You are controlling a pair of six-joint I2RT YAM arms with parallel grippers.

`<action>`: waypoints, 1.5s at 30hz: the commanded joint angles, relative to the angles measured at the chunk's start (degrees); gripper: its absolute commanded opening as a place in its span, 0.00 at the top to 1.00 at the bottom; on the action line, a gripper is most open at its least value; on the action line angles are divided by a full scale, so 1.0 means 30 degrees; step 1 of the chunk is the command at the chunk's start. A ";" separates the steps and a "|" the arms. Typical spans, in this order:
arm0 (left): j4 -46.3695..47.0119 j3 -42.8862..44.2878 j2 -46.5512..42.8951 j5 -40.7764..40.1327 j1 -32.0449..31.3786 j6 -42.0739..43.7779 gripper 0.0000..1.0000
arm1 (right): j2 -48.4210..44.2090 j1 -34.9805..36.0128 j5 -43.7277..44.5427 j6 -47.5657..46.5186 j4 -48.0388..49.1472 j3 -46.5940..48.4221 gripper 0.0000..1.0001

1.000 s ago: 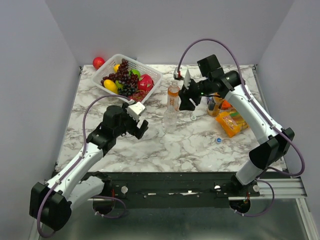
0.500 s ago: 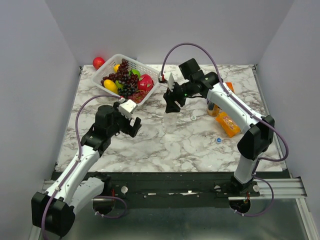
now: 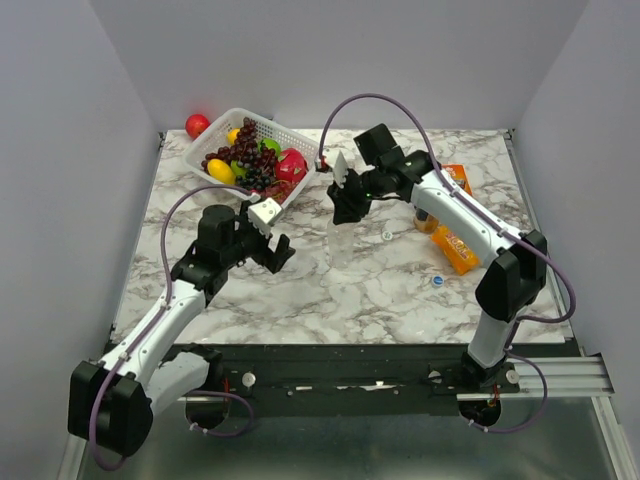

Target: Screw on the bottle caps

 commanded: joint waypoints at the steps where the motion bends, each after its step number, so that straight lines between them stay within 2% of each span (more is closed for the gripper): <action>1: 0.2323 -0.0113 0.0985 0.2102 -0.0665 0.0114 0.01 | -0.0303 0.0125 0.0680 0.0130 0.0175 0.0112 0.71; 3: 0.3575 -0.0376 0.1366 0.2308 -0.1367 0.0114 0.01 | -0.0537 0.0125 0.0476 0.0101 -0.0030 0.0463 0.80; 7: 0.5721 -0.0845 0.1981 0.2544 -0.2774 -0.0234 0.01 | -0.1357 0.0154 -0.0869 -0.0163 -0.1025 0.1634 0.86; 12: 0.7653 -0.0670 0.3533 0.3010 -0.3743 -0.1613 0.01 | -0.2412 0.0125 -0.3650 -0.0163 -0.1291 0.1842 0.87; 24: 1.0789 -0.0084 0.6318 0.3334 -0.4768 -0.2316 0.01 | -0.3000 0.0125 -0.5560 0.1594 -0.0706 0.1901 0.87; 30: 1.1204 0.0355 0.7168 0.3979 -0.5120 -0.2434 0.02 | -0.2940 0.0125 -0.6030 0.1829 -0.0588 0.2018 0.87; 39: 1.1146 0.0239 0.6993 0.4594 -0.5120 -0.2698 0.24 | -0.3262 0.0125 -0.5825 0.2034 -0.0383 0.1462 0.86; 41: 1.1058 0.0006 0.6876 0.4771 -0.5120 -0.2698 0.31 | -0.3350 0.0125 -0.5708 0.2209 -0.0353 0.1462 0.86; 42: 1.0999 -0.0083 0.6817 0.4829 -0.5120 -0.2727 0.34 | -0.3409 0.0125 -0.5388 0.2268 -0.0382 0.1462 0.80; 44: 1.0853 -0.0375 0.6584 0.4859 -0.5120 -0.2844 0.47 | -0.3584 0.0125 -0.4744 0.2443 -0.0441 0.1462 0.67; 45: 1.0707 -0.0493 0.6466 0.4859 -0.5120 -0.2874 0.51 | -0.3875 0.0096 -0.4305 0.2473 -0.0470 0.1433 0.55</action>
